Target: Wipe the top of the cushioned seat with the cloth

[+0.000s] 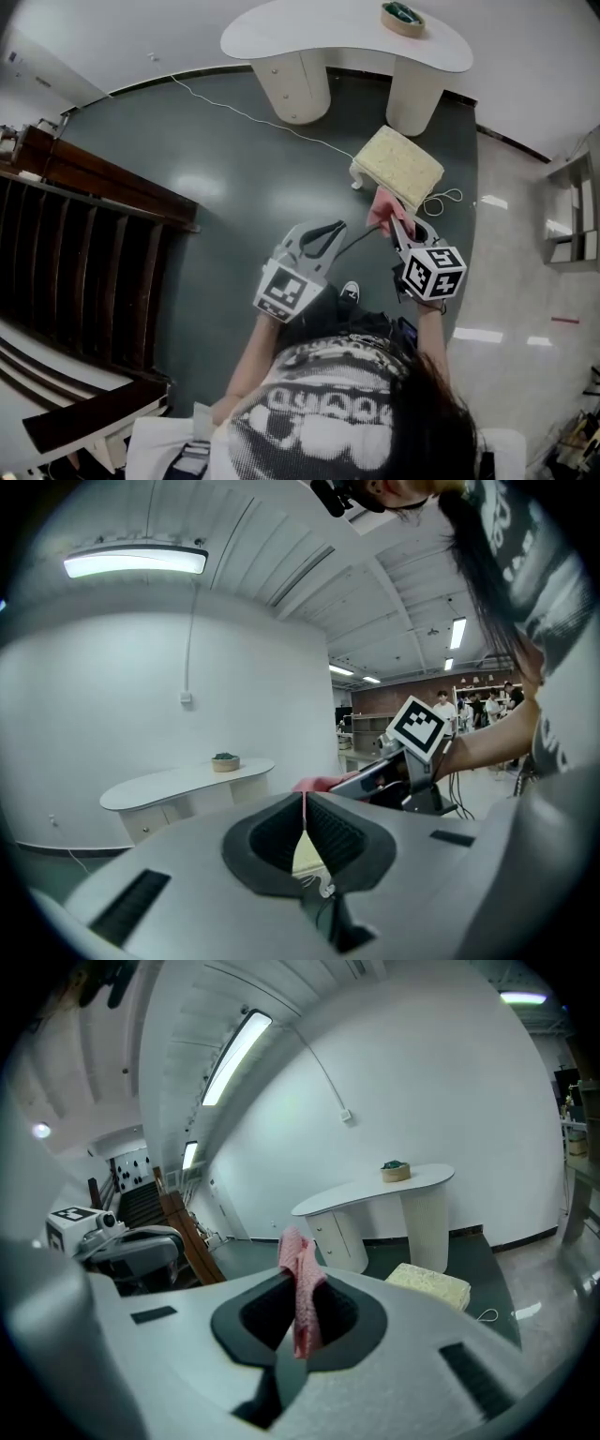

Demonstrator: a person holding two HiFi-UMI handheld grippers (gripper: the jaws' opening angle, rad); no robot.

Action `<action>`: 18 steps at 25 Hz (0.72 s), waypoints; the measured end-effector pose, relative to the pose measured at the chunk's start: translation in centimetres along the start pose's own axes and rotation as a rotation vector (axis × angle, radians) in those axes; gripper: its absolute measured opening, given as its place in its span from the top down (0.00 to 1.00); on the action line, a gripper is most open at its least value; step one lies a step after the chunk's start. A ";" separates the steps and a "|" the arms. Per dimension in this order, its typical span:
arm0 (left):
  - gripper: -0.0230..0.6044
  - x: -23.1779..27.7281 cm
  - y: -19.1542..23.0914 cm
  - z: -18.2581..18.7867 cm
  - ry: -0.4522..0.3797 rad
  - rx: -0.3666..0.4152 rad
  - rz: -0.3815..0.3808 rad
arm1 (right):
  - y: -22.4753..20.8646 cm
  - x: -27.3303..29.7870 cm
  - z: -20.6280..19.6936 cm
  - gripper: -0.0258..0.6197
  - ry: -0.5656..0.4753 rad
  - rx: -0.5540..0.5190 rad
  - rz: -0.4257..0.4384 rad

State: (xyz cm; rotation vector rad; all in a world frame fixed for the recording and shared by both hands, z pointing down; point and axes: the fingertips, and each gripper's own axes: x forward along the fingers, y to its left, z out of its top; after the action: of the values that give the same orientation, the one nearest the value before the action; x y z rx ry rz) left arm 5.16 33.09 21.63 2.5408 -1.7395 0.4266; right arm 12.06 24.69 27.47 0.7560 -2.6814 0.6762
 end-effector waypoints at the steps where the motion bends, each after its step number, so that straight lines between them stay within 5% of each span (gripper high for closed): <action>1: 0.95 0.4 0.0 -0.2 0.006 -0.005 -0.004 | -0.3 0.1 0.0 0.94 0.005 0.003 -0.002; 18: 0.95 12.0 8.5 -0.9 0.019 0.046 -0.194 | -9.7 7.9 4.3 0.94 -0.042 0.106 -0.175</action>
State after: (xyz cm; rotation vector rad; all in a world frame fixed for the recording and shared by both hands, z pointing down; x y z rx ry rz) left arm 1.19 19.17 24.35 2.6941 -1.4741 0.4832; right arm 10.26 11.86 30.31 1.0296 -2.5929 0.7702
